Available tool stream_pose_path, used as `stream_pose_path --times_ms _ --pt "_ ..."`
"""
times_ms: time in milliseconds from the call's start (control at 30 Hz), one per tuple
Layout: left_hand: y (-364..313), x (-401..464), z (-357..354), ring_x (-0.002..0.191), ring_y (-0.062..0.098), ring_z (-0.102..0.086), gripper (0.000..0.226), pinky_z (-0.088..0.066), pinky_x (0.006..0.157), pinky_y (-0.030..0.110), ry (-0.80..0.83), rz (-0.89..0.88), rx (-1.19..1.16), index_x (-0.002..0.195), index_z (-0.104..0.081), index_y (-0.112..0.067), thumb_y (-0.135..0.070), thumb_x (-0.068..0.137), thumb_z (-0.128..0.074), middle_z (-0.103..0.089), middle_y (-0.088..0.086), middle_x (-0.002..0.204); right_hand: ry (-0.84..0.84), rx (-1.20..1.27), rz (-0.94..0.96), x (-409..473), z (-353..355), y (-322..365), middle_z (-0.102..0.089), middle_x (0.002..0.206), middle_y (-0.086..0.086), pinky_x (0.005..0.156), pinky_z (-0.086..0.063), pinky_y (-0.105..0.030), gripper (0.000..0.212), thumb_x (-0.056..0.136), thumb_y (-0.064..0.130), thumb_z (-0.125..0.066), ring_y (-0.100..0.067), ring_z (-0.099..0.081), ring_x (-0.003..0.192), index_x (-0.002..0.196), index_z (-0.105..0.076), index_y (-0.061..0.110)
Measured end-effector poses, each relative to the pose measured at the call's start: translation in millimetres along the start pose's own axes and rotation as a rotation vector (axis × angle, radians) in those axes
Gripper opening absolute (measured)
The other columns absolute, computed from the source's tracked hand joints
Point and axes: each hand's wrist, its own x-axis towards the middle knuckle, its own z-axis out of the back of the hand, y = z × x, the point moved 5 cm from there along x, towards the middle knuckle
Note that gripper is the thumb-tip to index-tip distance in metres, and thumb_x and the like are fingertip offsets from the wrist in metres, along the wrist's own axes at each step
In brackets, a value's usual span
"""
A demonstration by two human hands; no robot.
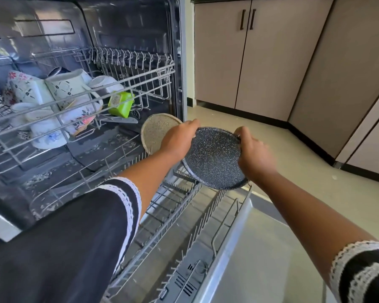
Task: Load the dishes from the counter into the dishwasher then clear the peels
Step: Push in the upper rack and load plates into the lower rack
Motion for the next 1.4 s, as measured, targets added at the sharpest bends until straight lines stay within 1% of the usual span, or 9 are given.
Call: stream_pose_path --times_ms 133,333,467,700,900,1033,1167,1300,1400 --pt "-3 7 -6 0.068 0.021 -0.061 0.022 -0.052 0.054 0.035 -0.018 -0.017 0.001 0.108 -0.054 -0.005 0.006 0.09 -0.048 -0.062 0.009 0.084 -0.019 0.014 -0.017 -1 5 -5 -0.059 0.078 -0.009 0.041 -0.02 -0.024 0.034 0.093 -0.005 -0.044 -0.01 -0.036 0.05 0.123 -0.042 0.01" --pt "-13 43 10 0.071 0.021 -0.063 0.018 -0.057 0.061 0.039 -0.131 -0.093 -0.021 0.11 -0.053 -0.007 -0.001 0.094 -0.046 -0.062 0.008 0.089 -0.23 0.037 -0.008 21 28 -16 -0.063 0.101 -0.014 0.053 -0.025 -0.033 0.038 0.084 -0.009 -0.041 -0.028 -0.041 0.067 0.116 -0.044 0.011" --pt "-9 46 -3 0.081 0.023 -0.062 0.027 -0.056 0.07 0.039 -0.104 -0.095 -0.03 0.117 -0.054 -0.01 0.0 0.093 -0.048 -0.063 0.008 0.098 -0.182 0.044 -0.032 21 15 -20 -0.063 0.098 -0.016 0.048 -0.02 -0.032 0.039 0.085 -0.011 -0.041 -0.028 -0.039 0.063 0.119 -0.043 0.009" --pt "-1 31 -32 0.064 0.02 -0.059 0.027 -0.055 0.056 0.039 -0.052 -0.108 0.015 0.12 -0.051 -0.006 0.001 0.094 -0.044 -0.058 0.005 0.093 -0.132 0.062 -0.024 12 -12 -28 -0.063 0.101 -0.015 0.05 -0.025 -0.031 0.036 0.091 -0.007 -0.038 -0.025 -0.043 0.062 0.122 -0.041 0.011" --pt "-10 51 -26 0.072 0.018 -0.055 0.023 -0.039 0.057 0.028 -0.112 -0.076 -0.051 0.116 -0.052 -0.008 -0.01 0.099 -0.037 -0.052 -0.001 0.083 -0.288 0.102 -0.026 18 -4 -36 -0.065 0.108 -0.012 0.055 -0.027 -0.031 0.038 0.091 -0.004 -0.037 -0.024 -0.041 0.069 0.123 -0.044 0.013" --pt "-6 71 -31 0.096 0.026 -0.056 0.027 -0.032 0.069 0.028 -0.134 -0.001 -0.082 0.115 -0.054 -0.011 -0.012 0.098 -0.033 -0.059 0.008 0.108 -0.301 0.109 -0.032 29 -7 -44 -0.063 0.113 -0.014 0.063 -0.029 -0.033 0.04 0.086 -0.007 -0.037 -0.027 -0.043 0.077 0.121 -0.043 0.013" --pt "-10 58 -51 0.09 0.025 -0.06 0.032 -0.05 0.071 0.035 -0.097 -0.033 -0.062 0.119 -0.05 -0.009 -0.016 0.095 -0.03 -0.059 0.01 0.102 -0.246 0.087 -0.018 28 -26 -51 -0.063 0.11 -0.016 0.062 -0.036 -0.036 0.038 0.089 -0.006 -0.035 -0.032 -0.054 0.081 0.122 -0.042 0.012" --pt "-3 53 -72 0.07 0.019 -0.053 0.044 -0.045 0.062 0.036 -0.046 -0.025 -0.013 0.1 -0.047 -0.018 -0.042 0.082 -0.014 -0.051 0.0 0.08 -0.181 0.09 -0.022 27 -43 -51 -0.063 0.109 -0.014 0.061 -0.036 -0.034 0.028 0.096 0.0 -0.032 -0.03 -0.054 0.078 0.12 -0.042 0.011" --pt "1 49 -83 0.073 0.026 -0.057 0.022 -0.053 0.066 0.042 0.004 0.028 -0.001 0.108 -0.05 -0.012 -0.01 0.092 -0.036 -0.055 0.004 0.085 -0.146 0.061 -0.033 29 -58 -53 -0.062 0.111 -0.014 0.065 -0.047 -0.039 0.037 0.09 -0.009 -0.036 -0.033 -0.057 0.081 0.121 -0.042 0.012"
